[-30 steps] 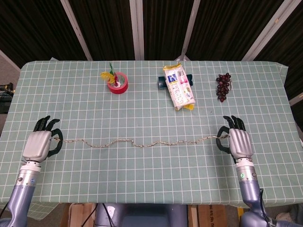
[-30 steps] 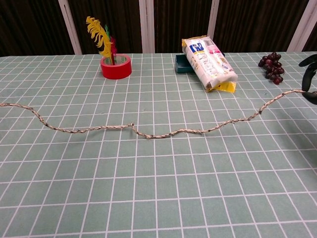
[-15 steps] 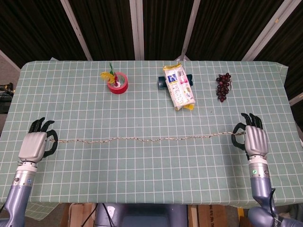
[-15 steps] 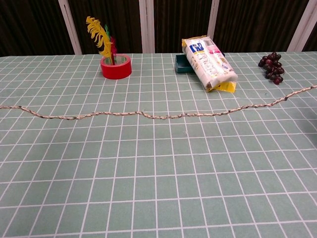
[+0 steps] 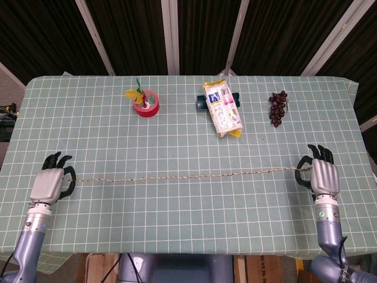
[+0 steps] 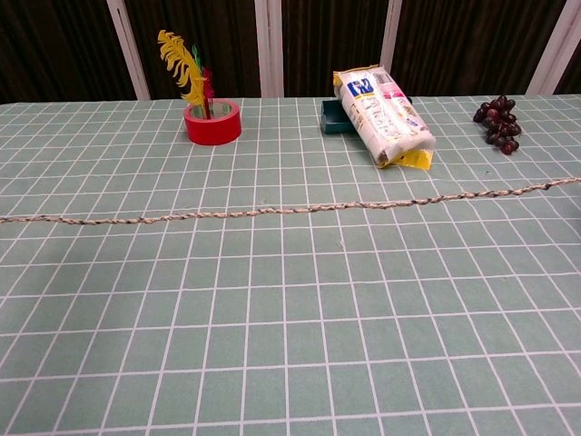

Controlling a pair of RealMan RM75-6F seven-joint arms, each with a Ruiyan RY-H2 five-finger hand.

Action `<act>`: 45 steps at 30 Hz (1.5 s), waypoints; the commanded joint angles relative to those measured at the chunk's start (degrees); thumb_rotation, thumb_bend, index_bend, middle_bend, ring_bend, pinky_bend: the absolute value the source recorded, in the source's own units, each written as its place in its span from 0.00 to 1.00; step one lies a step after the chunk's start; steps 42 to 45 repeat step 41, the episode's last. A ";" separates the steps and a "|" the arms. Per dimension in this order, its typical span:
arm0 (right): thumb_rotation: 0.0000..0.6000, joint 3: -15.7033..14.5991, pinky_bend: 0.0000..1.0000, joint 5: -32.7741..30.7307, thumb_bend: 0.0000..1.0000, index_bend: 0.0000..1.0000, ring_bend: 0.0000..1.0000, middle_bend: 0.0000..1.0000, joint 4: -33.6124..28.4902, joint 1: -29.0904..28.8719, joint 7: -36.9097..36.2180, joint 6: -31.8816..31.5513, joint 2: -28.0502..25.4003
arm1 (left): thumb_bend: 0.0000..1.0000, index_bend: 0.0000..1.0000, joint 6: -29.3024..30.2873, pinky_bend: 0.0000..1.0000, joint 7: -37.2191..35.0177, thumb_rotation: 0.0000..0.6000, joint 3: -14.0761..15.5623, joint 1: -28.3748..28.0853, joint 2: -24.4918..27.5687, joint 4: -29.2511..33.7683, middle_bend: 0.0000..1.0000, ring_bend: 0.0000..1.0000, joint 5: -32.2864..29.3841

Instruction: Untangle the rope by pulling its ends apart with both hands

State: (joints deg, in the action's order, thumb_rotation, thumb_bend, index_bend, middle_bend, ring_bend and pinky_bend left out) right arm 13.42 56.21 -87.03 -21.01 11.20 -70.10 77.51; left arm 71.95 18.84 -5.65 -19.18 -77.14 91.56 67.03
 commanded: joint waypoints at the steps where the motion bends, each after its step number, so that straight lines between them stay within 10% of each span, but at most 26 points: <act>1: 1.00 -0.27 0.00 -0.19 0.49 0.66 0.00 0.16 1.05 0.11 -0.13 0.50 0.51 | 0.55 0.58 -0.64 0.00 1.02 1.00 0.36 -0.39 -1.11 -0.88 0.16 0.00 -0.11; 9: 1.00 -0.83 0.00 -0.39 0.49 0.58 0.00 0.16 3.45 0.15 0.09 1.85 1.40 | 0.50 0.52 -1.11 0.00 3.75 1.00 0.92 -1.04 -3.50 -1.99 0.11 0.00 0.16; 16: 1.00 -2.37 0.00 -1.14 0.49 0.00 0.00 0.00 2.99 -0.02 3.82 3.75 -0.10 | 0.32 0.34 -1.02 0.00 6.84 1.00 1.45 -1.20 -2.95 -1.77 0.00 0.00 0.10; 27: 1.00 -3.64 0.00 0.40 0.50 0.00 0.00 0.00 -3.75 2.66 5.72 -0.15 -5.14 | 0.15 0.18 2.29 0.00 3.54 1.00 2.43 2.13 6.53 6.67 0.00 0.00 1.80; 36: 1.00 -12.36 0.00 25.07 0.50 0.00 0.00 0.00 -7.09 9.00 -0.15 -12.00 -11.44 | 0.14 0.13 16.76 0.00 -10.37 1.00 8.23 10.09 12.48 3.41 0.00 0.00 20.82; 45: 1.00 -15.21 0.00 31.03 0.50 0.00 0.00 0.00 -6.17 12.38 -3.43 -16.97 -13.52 | 0.13 0.11 20.41 0.00 -14.33 1.00 10.09 13.14 14.62 2.55 0.00 0.00 23.61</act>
